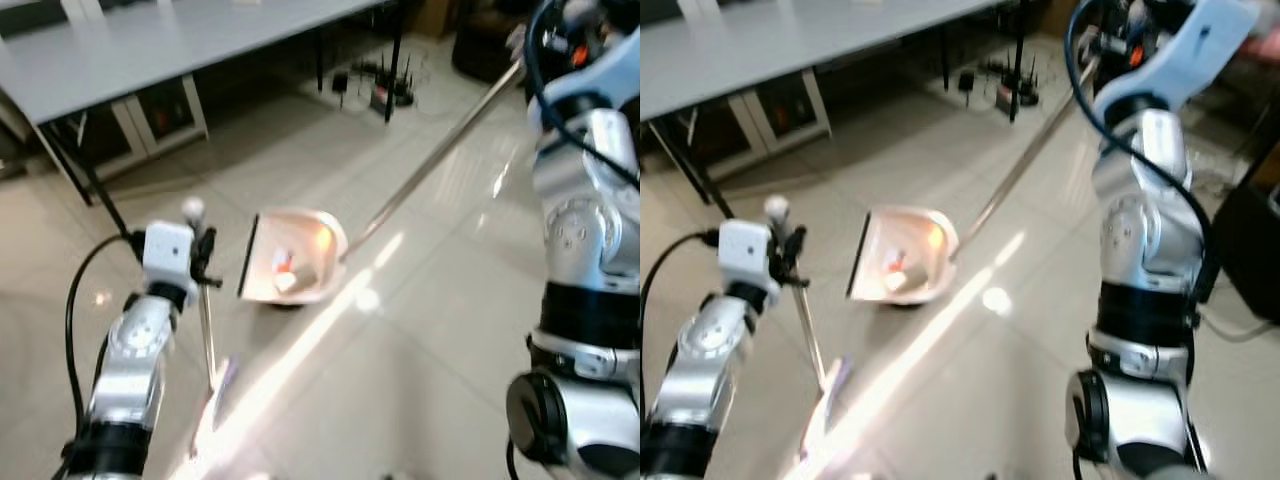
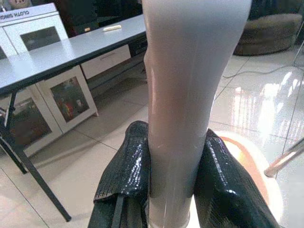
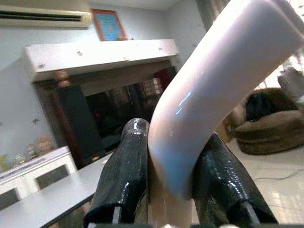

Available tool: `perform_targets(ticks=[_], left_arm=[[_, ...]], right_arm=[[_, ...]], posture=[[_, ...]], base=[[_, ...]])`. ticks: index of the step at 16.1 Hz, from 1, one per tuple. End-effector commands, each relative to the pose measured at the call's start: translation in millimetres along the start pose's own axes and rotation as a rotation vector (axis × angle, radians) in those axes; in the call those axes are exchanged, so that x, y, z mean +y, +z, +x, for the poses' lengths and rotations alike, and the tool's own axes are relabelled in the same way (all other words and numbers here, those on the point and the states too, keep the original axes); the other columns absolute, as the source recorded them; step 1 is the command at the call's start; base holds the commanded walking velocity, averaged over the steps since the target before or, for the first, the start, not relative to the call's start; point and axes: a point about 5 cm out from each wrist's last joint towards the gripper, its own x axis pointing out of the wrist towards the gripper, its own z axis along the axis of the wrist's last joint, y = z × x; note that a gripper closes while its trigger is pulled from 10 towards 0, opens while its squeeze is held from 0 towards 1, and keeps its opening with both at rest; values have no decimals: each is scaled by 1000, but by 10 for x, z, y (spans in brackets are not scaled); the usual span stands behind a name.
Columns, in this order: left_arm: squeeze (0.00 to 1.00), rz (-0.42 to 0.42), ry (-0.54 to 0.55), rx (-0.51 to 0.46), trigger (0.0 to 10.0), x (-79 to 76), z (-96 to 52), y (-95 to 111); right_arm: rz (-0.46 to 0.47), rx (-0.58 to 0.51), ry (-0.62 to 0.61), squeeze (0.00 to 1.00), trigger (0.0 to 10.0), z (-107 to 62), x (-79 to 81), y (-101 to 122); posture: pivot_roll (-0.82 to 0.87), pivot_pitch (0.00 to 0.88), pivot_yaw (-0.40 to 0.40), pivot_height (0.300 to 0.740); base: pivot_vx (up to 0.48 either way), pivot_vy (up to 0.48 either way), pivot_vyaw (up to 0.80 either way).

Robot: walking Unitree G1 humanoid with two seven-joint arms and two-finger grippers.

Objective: Sweep floor

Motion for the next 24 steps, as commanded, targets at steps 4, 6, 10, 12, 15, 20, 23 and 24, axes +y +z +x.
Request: perform_targets(ticks=[4,6,10,12,15,20,23,24], left_arm=[[0,10,6,-35,10000,41,44,74],[0,19,10,-28,10000,83,2,59],[0,8,16,2,10000,73,-80,-50],[0,-8,18,-12,10000,31,-48,-19],[0,-14,12,-20,10000,-1,-32,0],[0,-8,2,-9,10000,5,-72,-29],[0,-6,-12,-4,10000,-9,-65,-58],[0,-7,-14,-4,10000,-15,-64,-58]], right_arm=[[34,-85,-34,0,10000,-1,-56,124],[40,-85,-34,0,10000,-3,-65,118],[43,-87,-36,0,10000,-63,-75,98],[47,-87,-33,0,10000,-66,-76,89],[24,-62,-24,0,10000,-75,-58,48],[27,-60,-55,0,10000,-130,-94,7],[16,-53,-74,0,10000,-187,-153,-14],[17,-53,-75,0,10000,-190,-156,-12]], posture=[[50,40,52,740],[54,49,54,740],[43,28,60,740],[38,30,55,740],[43,39,55,740],[45,35,60,740],[28,15,70,740],[28,15,70,740]], base=[[378,0,0],[377,0,0],[379,0,0],[381,0,0],[377,0,0],[377,0,320],[379,0,0],[375,0,0]])
